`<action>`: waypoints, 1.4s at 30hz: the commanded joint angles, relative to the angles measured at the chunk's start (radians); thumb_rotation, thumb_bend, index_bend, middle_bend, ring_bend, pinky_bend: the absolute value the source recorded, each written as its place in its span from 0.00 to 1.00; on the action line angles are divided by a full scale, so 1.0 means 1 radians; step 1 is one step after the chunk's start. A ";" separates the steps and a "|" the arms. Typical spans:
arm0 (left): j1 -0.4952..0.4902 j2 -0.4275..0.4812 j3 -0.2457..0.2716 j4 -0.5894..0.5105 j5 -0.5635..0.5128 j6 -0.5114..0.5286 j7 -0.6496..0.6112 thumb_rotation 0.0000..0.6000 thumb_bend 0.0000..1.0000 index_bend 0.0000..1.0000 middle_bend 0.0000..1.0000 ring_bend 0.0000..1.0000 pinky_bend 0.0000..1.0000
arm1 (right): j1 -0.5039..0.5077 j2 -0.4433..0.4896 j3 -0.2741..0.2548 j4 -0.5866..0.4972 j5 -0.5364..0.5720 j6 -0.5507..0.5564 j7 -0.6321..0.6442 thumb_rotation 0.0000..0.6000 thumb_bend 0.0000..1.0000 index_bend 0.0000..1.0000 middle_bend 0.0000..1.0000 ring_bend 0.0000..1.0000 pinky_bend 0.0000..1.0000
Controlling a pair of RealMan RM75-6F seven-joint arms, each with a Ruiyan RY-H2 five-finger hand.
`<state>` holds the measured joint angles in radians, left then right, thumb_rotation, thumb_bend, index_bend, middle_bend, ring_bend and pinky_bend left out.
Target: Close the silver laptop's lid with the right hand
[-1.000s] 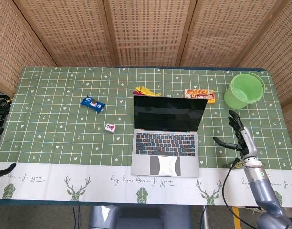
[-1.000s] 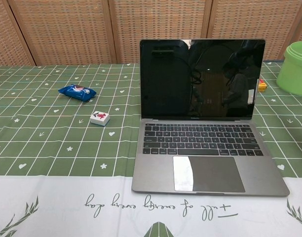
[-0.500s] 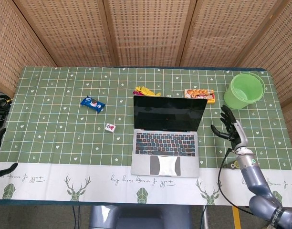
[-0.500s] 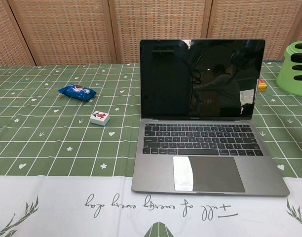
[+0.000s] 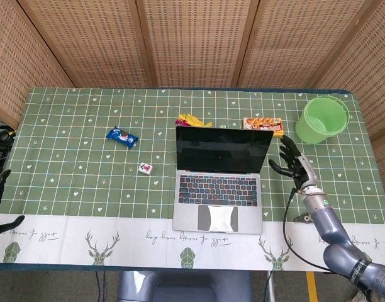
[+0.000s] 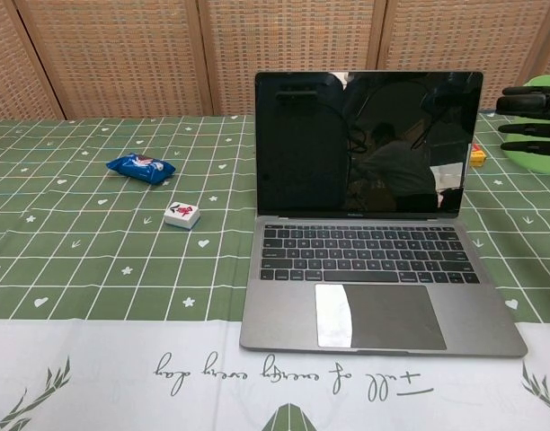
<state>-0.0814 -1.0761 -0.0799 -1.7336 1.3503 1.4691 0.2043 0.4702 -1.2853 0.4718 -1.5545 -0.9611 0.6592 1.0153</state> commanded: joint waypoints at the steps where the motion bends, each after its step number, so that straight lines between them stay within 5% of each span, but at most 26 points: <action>1: -0.003 -0.001 -0.001 0.003 -0.006 -0.007 0.002 1.00 0.00 0.00 0.00 0.00 0.00 | 0.011 -0.011 0.013 0.013 -0.002 -0.015 0.008 1.00 0.50 0.07 0.00 0.00 0.00; 8: -0.011 -0.005 -0.007 0.014 -0.025 -0.022 0.002 1.00 0.00 0.00 0.00 0.00 0.00 | 0.045 -0.032 0.043 0.055 -0.004 -0.070 0.025 1.00 0.50 0.10 0.01 0.00 0.00; 18: -0.025 -0.013 -0.005 0.027 -0.046 -0.054 0.019 1.00 0.00 0.00 0.00 0.00 0.00 | 0.077 -0.054 0.068 0.098 0.017 -0.108 0.015 1.00 0.50 0.26 0.21 0.13 0.10; 42: -0.028 -0.007 0.008 0.017 -0.036 -0.059 0.024 1.00 0.00 0.00 0.00 0.00 0.00 | 0.046 -0.028 0.127 0.038 -0.030 -0.134 0.067 1.00 0.50 0.31 0.30 0.22 0.16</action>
<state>-0.1097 -1.0832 -0.0724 -1.7164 1.3140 1.4100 0.2284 0.5170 -1.3136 0.5985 -1.5162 -0.9906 0.5251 1.0820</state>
